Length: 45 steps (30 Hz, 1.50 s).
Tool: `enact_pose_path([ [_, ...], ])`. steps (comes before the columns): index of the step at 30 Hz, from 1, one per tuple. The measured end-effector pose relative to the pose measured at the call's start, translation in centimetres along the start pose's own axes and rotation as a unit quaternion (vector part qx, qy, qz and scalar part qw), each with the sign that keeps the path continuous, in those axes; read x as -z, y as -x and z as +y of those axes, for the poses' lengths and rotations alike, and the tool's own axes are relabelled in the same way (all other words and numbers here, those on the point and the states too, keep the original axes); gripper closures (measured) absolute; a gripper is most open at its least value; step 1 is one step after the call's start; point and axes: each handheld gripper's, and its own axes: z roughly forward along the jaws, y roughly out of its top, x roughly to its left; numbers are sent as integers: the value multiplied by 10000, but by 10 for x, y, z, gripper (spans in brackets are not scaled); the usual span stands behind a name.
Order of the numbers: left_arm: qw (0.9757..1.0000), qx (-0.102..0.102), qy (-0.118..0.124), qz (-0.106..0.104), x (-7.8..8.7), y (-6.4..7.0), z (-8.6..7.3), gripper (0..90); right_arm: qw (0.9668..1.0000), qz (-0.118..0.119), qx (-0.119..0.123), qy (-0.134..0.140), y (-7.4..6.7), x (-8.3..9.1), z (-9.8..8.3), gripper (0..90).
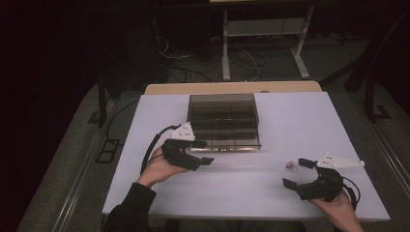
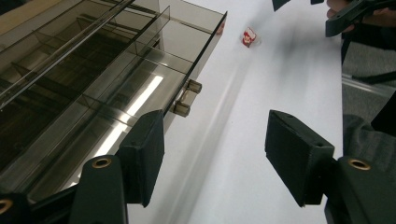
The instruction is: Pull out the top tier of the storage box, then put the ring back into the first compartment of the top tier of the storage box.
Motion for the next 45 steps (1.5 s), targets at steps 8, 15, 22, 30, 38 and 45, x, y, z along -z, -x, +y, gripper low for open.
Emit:
enact_pose_path([
  [8,9996,144,231,125,9,7,-24,350,10000,-23,-20,13,1,2,0,0],
  [15,9981,290,486,254,17,11,-40,309,10000,-66,-37,7,1,3,0,0],
  [22,9971,405,585,282,21,18,-53,257,9999,-105,-66,-2,2,7,1,0],
  [30,9968,539,462,380,23,21,-69,166,9998,-188,-14,-111,5,8,9,0],
  [38,9944,762,605,420,30,21,-78,133,9993,-203,63,-315,11,7,15,0],
  [45,9938,787,586,521,30,25,-84,95,9984,-192,202,-498,14,6,22,0],
])
